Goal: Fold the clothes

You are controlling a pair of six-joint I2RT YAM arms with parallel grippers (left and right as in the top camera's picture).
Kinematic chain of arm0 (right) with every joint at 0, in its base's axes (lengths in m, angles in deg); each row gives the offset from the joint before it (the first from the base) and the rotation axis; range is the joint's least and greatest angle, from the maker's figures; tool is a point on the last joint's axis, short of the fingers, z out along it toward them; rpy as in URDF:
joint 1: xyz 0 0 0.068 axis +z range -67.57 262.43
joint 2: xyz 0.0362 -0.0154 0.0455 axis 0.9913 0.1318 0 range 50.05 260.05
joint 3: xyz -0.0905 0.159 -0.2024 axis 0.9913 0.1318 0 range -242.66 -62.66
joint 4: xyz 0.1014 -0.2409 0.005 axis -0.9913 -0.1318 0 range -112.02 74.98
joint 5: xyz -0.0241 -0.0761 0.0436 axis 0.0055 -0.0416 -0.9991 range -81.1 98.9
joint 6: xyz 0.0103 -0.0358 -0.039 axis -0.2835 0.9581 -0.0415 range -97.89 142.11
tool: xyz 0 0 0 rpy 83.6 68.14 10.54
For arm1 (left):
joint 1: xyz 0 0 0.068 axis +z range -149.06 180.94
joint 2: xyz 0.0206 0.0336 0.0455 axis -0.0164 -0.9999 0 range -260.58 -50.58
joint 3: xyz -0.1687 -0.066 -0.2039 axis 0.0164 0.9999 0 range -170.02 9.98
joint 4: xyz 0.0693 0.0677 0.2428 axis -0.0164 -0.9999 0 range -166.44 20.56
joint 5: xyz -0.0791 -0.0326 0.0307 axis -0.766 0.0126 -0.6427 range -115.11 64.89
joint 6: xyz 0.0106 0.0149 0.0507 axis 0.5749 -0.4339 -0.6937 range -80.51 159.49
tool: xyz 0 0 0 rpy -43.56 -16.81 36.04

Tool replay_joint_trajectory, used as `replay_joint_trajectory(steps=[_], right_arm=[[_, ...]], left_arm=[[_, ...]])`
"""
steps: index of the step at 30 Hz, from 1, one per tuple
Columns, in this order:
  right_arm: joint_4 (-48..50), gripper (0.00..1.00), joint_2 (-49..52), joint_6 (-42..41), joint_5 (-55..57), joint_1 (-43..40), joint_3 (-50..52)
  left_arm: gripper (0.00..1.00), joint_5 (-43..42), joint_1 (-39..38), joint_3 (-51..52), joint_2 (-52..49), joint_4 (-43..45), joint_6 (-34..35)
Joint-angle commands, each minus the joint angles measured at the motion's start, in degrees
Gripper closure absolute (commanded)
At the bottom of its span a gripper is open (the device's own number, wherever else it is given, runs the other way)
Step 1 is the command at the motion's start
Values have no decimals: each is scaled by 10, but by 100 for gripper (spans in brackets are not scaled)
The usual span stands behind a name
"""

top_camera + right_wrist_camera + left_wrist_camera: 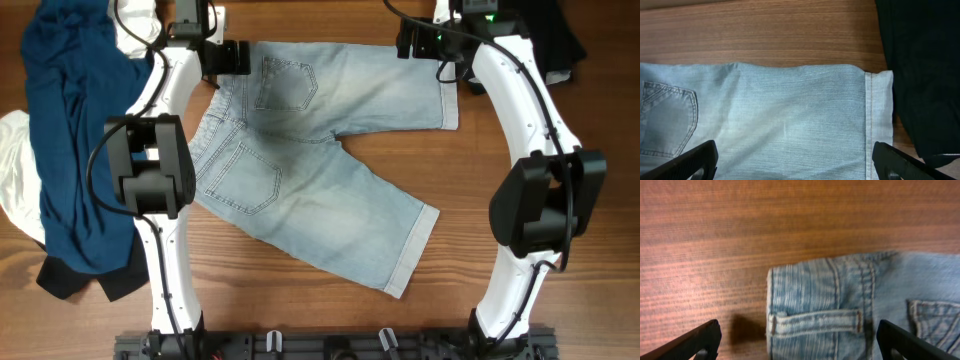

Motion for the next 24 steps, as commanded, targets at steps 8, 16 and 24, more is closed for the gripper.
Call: replay_joint_trajectory(steps=[8, 16, 24], right_arm=[[-6, 0, -7, 8, -1, 1, -7], [-8, 0, -7, 8, -1, 1, -7], [-11, 0, -7, 8, -1, 1, -7]], left_arm=[[43, -37, 2, -1, -12, 11, -11], [86, -37, 2, -1, -14, 18, -11], [96, 24, 10, -3, -12, 30, 10]])
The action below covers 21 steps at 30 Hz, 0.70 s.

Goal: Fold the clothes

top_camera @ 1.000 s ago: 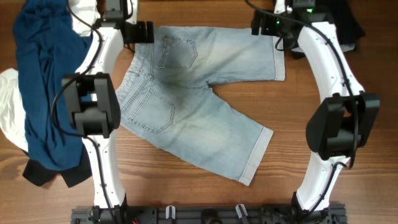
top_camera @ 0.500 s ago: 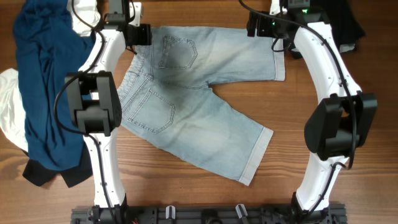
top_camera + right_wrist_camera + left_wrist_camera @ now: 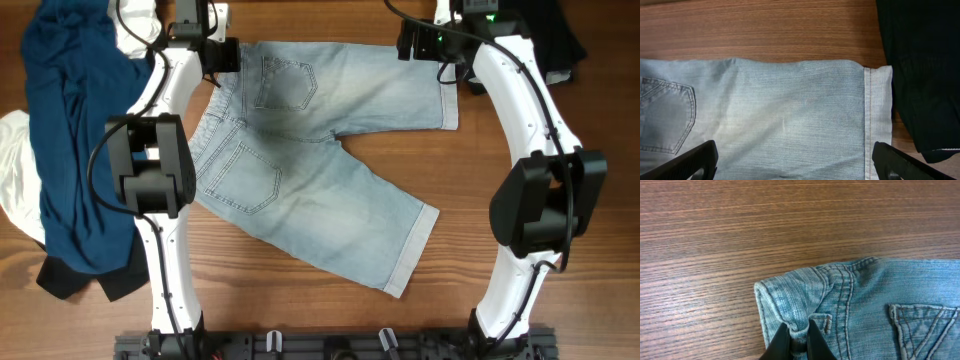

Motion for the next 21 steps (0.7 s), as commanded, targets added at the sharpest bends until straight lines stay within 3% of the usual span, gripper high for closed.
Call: replay_joint_trajectory(steps=[1, 10, 12, 13, 14, 15, 21], right_arm=[[-1, 0, -7, 8, -1, 1, -7], [9, 0, -5, 7, -12, 1, -5], [11, 0, -5, 5, -11, 1, -5], [12, 0, -5, 2, -12, 1, -6], [12, 0, -6, -5, -11, 1, -6], [12, 0, -9, -7, -11, 1, -6], [-27, 0, -90, -39, -12, 1, -7]], left_arm=[[96, 68, 14, -3, -5, 7, 27], [95, 72, 62, -3, 19, -6, 44], [55, 72, 62, -3, 20, -14, 40], [22, 72, 61, -3, 21, -20, 41], [5, 72, 60, -3, 25, -28, 41], [0, 72, 59, -3, 30, -37, 41], [0, 72, 58, -3, 144, -129, 43]])
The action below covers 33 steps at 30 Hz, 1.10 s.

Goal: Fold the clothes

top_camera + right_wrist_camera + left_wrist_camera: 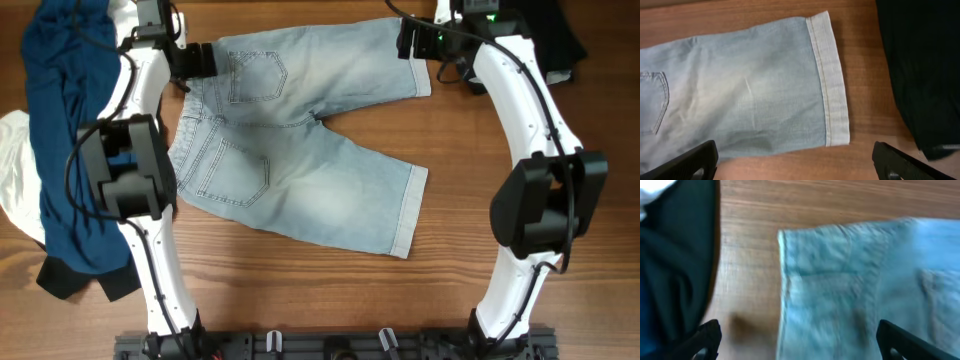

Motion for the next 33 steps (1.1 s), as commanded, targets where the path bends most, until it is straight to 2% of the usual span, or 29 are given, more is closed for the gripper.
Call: replay_joint_trajectory(steps=[1, 3, 8, 10, 13, 16, 19, 21, 25, 29, 31, 33], right_arm=[[-32, 0, -98, -37, -9, 1, -7], [-76, 0, -147, -69, -9, 1, -7], [-238, 0, -256, -207, -18, 1, -7], [-286, 0, -272, -264, -27, 1, -7], [-355, 0, -275, -300, -39, 1, -5], [-405, 0, -271, -318, -53, 6, 30], [-388, 0, -270, -348, -44, 28, 102], [-360, 0, -270, -372, -29, 45, 151], [-306, 0, -270, -470, 10, 87, 261], [-260, 0, -270, -537, 17, 125, 337], [-245, 0, -270, -571, 23, 143, 367], [-220, 0, -270, -588, 21, 157, 399]], left_arm=[[0, 4, -4, -4, 141, -58, 3], [0, 4, -5, -4, 201, -122, 9], [0, -14, -5, -4, 348, -321, 92], [0, -72, -5, -4, 384, -357, 126], [0, -114, -5, -4, 422, -394, 132], [0, -95, -5, -4, 435, -436, 136], [0, -80, -5, 20, 433, -481, 163], [0, -45, -5, 62, 433, -482, 244], [0, 40, -5, 177, 433, -461, 473], [0, 50, -5, 322, 433, -399, 656], [0, 43, -6, 391, 433, -355, 716], [0, 31, -6, 456, 433, -301, 741]])
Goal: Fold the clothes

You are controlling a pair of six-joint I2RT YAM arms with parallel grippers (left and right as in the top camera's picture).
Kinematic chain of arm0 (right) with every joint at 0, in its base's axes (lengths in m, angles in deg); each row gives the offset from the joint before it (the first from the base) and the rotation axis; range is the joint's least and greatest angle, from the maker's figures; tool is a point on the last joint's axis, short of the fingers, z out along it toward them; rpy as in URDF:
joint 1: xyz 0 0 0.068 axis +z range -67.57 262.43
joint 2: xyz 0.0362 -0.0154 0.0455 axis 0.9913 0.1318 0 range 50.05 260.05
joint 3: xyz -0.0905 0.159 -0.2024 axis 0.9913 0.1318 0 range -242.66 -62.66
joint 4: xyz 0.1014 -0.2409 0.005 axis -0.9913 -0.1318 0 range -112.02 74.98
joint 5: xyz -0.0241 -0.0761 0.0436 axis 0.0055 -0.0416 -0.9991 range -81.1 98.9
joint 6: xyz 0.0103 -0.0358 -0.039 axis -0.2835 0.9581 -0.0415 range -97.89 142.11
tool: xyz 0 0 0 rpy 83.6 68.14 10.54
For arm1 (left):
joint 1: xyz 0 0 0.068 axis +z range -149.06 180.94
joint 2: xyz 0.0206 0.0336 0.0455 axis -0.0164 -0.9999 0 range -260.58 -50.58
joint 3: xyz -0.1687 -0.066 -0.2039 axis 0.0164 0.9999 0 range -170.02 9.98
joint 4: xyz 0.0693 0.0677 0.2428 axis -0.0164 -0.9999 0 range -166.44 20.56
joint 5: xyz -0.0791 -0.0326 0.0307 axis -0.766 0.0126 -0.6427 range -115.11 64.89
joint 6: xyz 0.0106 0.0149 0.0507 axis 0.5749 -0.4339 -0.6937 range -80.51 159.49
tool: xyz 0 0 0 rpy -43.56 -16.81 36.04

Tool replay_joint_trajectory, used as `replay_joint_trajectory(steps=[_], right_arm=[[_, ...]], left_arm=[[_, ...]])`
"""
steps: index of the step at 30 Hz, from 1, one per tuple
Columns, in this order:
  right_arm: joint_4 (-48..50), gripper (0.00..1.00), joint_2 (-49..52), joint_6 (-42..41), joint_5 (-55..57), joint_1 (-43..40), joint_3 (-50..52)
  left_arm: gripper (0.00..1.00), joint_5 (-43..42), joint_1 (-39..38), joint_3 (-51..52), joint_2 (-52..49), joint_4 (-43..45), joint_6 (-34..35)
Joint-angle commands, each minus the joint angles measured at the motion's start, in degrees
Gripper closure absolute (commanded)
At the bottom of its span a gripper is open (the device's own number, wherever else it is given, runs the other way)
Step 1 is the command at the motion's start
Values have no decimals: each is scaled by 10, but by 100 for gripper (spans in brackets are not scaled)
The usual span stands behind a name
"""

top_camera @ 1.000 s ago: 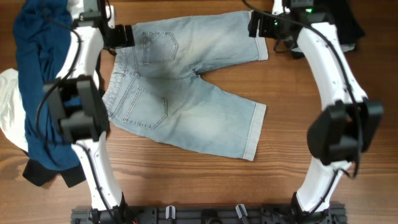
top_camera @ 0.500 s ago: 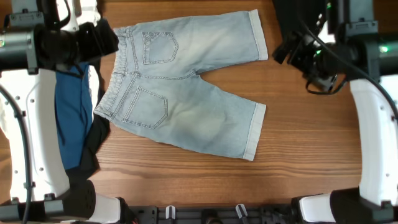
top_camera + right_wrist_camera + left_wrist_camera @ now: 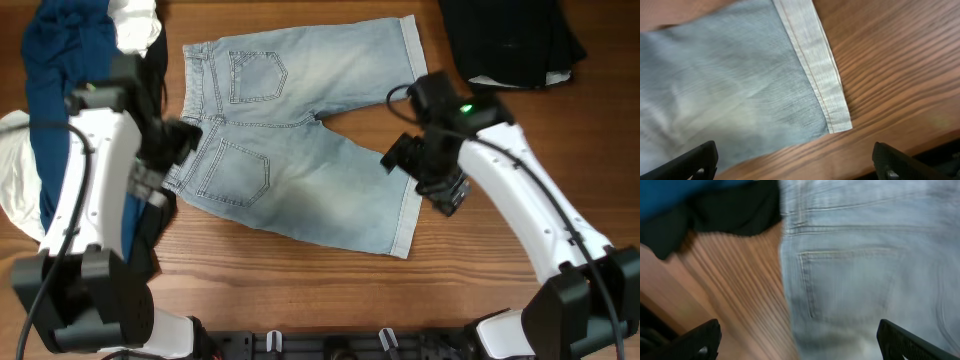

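Light-blue denim shorts (image 3: 300, 150) lie flat, back pockets up, with the waistband to the left. One leg runs along the far edge; the other slants toward the near right. My left gripper (image 3: 166, 160) hovers open over the waistband's near end. In the blurred left wrist view it (image 3: 800, 350) looks down on a back pocket (image 3: 850, 285). My right gripper (image 3: 426, 178) is open above the near leg's cuff (image 3: 408, 215). The right wrist view shows that cuff (image 3: 815, 60) with the gripper (image 3: 795, 167) holding nothing.
A dark blue garment (image 3: 60, 90) and white cloth (image 3: 14, 170) are piled at the left, with black cloth (image 3: 730, 210) beside the waistband. A folded black garment (image 3: 510, 35) lies at the far right. Bare wood (image 3: 890, 75) lies beyond the cuff.
Both grippers left the far edge and came nearer. The left went from the far waistband corner to the near pocket. The right went from the far cuff to the near cuff. The shorts barely shifted.
The shorts first lay further right, with both grippers open at their far edge. The left then shut on the far waistband corner. A moment later the shorts lay shifted left and the left stood open. Now both open grippers hover over the near side.
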Motion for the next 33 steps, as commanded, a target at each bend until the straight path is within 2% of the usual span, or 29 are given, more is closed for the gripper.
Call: replay_joint_trajectory(steps=[1, 7, 11, 14, 18, 21, 22, 23, 24, 26, 28, 29, 30, 33], right_arm=[[41, 0, 3, -77, 21, 29, 59], [92, 0, 4, -67, 55, 35, 120], [97, 0, 4, -54, 72, 35, 126], [104, 0, 4, -54, 72, 35, 126], [105, 0, 4, -49, 72, 35, 126], [106, 0, 4, -42, 65, 35, 126], [106, 0, 4, -41, 63, 35, 126], [106, 1, 4, -42, 61, 37, 126], [104, 1, 4, -41, 57, 37, 126], [103, 1, 4, -39, 51, 38, 126], [102, 2, 4, -27, 45, 38, 126], [102, 6, 4, -22, 43, 38, 126], [101, 8, 4, -13, 36, 38, 126], [101, 7, 4, 41, -7, 38, 126]], left_arm=[[0, 2, -1, 118, -3, 75, 160], [0, -11, -1, 261, -3, 260, 160], [0, -8, -1, 299, -3, 333, 159], [1, 9, -1, 309, -3, 362, 159], [3, 81, -1, 310, -3, 390, 155], [8, 122, -1, 310, -3, 406, 154], [14, 127, -1, 310, -3, 410, 154], [34, 128, -1, 310, -7, 419, 154], [48, 123, -1, 310, -13, 424, 154], [66, 117, -1, 310, -21, 424, 154], [78, 112, -1, 310, -31, 419, 155], [90, 108, -1, 310, -38, 417, 154], [96, 103, -1, 311, -44, 416, 155], [96, 89, -1, 311, -56, 416, 155]])
